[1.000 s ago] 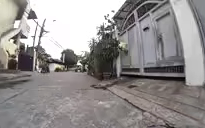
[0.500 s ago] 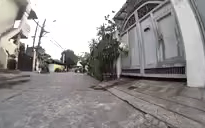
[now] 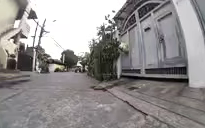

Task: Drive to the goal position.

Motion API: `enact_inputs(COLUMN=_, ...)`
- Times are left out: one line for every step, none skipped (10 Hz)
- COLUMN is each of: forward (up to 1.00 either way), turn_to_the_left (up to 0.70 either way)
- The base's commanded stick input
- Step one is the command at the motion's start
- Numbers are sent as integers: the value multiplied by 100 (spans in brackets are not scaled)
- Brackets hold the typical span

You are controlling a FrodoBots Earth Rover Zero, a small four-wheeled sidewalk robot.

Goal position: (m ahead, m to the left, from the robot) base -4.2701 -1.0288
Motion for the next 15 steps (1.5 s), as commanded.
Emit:
enact_inputs(forward=15, turn_to_the_left=0)
enact_inputs(forward=14, turn_to_the_left=0)
enact_inputs(forward=14, turn_to_the_left=0)
enact_inputs(forward=14, turn_to_the_left=0)
enact_inputs(forward=14, turn_to_the_left=0)
enact_inputs(forward=14, turn_to_the_left=0)
enact_inputs(forward=14, turn_to_the_left=0)
enact_inputs(forward=14, turn_to_the_left=0)
enact_inputs(forward=14, turn_to_the_left=0)
enact_inputs(forward=15, turn_to_the_left=0)
enact_inputs(forward=14, turn_to_the_left=0)
enact_inputs(forward=14, turn_to_the_left=0)
enact_inputs(forward=14, turn_to_the_left=0)
enact_inputs(forward=14, turn_to_the_left=0)
enact_inputs(forward=15, turn_to_the_left=0)
